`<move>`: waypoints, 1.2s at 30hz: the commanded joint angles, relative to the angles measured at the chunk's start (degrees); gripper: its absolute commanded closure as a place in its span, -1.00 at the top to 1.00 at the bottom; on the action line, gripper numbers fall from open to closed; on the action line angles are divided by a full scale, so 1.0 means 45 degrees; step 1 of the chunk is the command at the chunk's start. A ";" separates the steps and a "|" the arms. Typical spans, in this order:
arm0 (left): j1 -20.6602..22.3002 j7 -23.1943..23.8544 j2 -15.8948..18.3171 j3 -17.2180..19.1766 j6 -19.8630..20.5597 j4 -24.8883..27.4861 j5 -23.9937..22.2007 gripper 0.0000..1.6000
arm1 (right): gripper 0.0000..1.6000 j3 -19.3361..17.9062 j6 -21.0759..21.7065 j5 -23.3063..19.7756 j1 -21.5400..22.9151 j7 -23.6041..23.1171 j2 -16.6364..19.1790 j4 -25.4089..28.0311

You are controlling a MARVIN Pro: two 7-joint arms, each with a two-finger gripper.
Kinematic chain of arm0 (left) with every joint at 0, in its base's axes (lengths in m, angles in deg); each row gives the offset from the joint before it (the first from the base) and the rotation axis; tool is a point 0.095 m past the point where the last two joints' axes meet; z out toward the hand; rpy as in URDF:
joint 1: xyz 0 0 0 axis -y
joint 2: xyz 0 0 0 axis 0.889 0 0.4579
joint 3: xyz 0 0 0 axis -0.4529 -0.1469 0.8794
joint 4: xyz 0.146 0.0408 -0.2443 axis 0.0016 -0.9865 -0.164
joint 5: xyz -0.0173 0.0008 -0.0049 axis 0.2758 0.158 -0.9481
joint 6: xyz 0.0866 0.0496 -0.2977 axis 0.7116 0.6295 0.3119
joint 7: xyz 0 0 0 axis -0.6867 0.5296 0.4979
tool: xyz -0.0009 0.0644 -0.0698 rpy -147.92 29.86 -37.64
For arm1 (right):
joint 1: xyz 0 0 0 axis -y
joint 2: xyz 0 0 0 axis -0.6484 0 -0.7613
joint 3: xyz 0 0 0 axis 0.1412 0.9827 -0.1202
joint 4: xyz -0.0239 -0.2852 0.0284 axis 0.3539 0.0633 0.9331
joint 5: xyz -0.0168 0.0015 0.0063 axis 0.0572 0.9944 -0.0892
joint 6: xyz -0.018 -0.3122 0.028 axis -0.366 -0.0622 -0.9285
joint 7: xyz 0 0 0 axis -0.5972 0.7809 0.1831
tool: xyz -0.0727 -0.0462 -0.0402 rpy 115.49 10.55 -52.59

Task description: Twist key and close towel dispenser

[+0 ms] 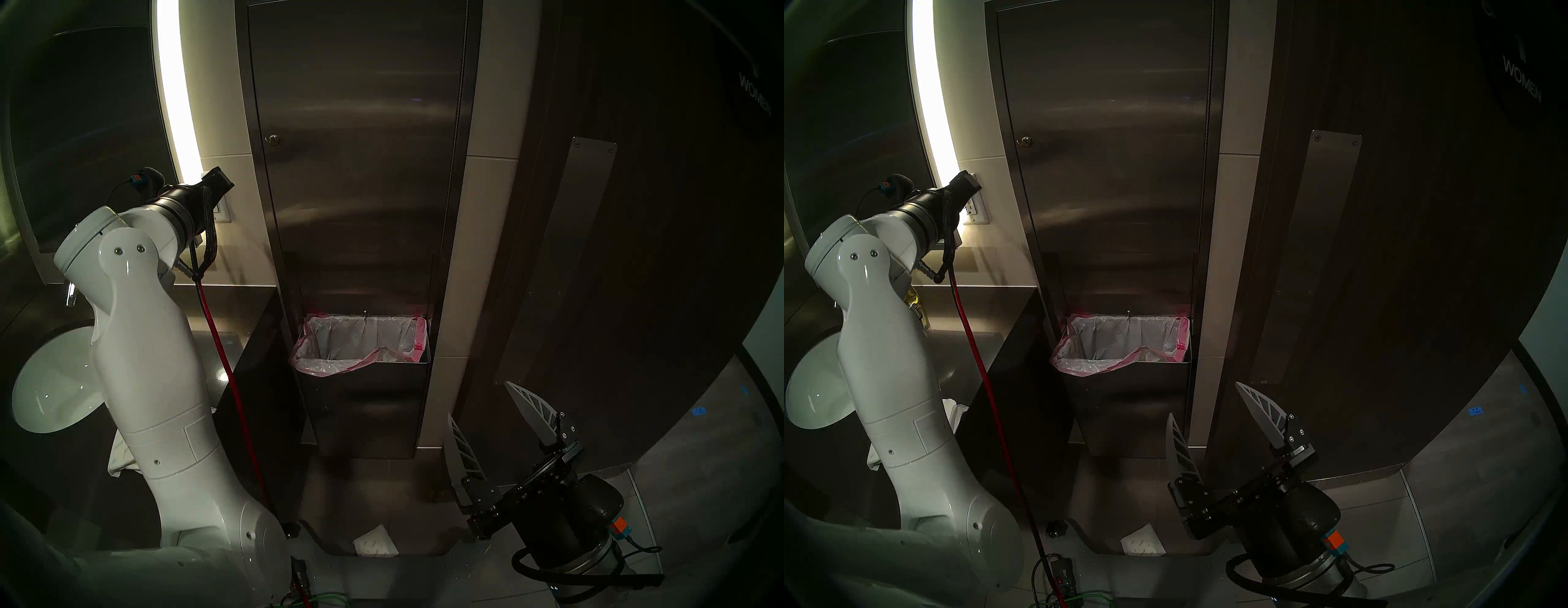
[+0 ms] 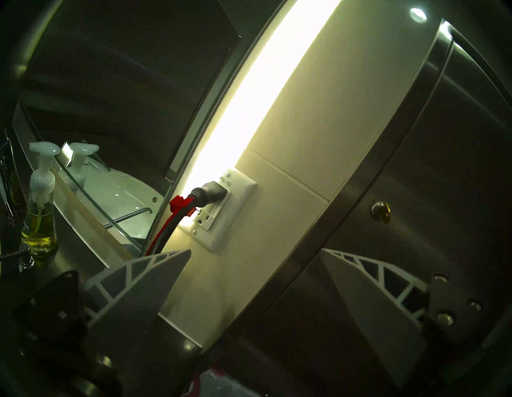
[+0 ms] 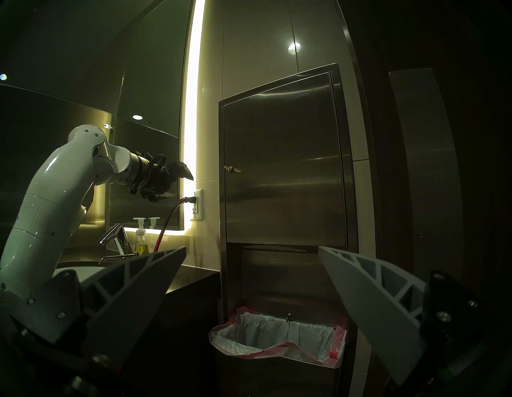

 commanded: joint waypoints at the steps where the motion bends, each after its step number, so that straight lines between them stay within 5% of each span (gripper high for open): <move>1: -0.1406 0.0424 0.0270 -0.0520 -0.0035 0.1287 0.0147 1.00 | 1.00 -0.0028 -0.0005 0.0050 0.0018 0.0006 0.0022 0.0137; 10: -0.3165 0.1008 0.1162 -0.1014 -0.0035 0.2951 0.0579 1.00 | 1.00 -0.0059 -0.0002 0.0056 0.0019 -0.0013 0.0027 0.0137; 21: -0.4987 0.2027 0.1956 -0.1004 -0.0035 0.2951 0.0619 1.00 | 1.00 -0.0064 0.0003 0.0095 -0.0005 -0.0039 -0.0004 0.0137; 36: -0.6083 0.3336 0.2882 -0.0681 -0.0518 0.2951 0.0759 1.00 | 1.00 -0.0086 0.0005 0.0101 -0.0010 -0.0039 0.0004 0.0137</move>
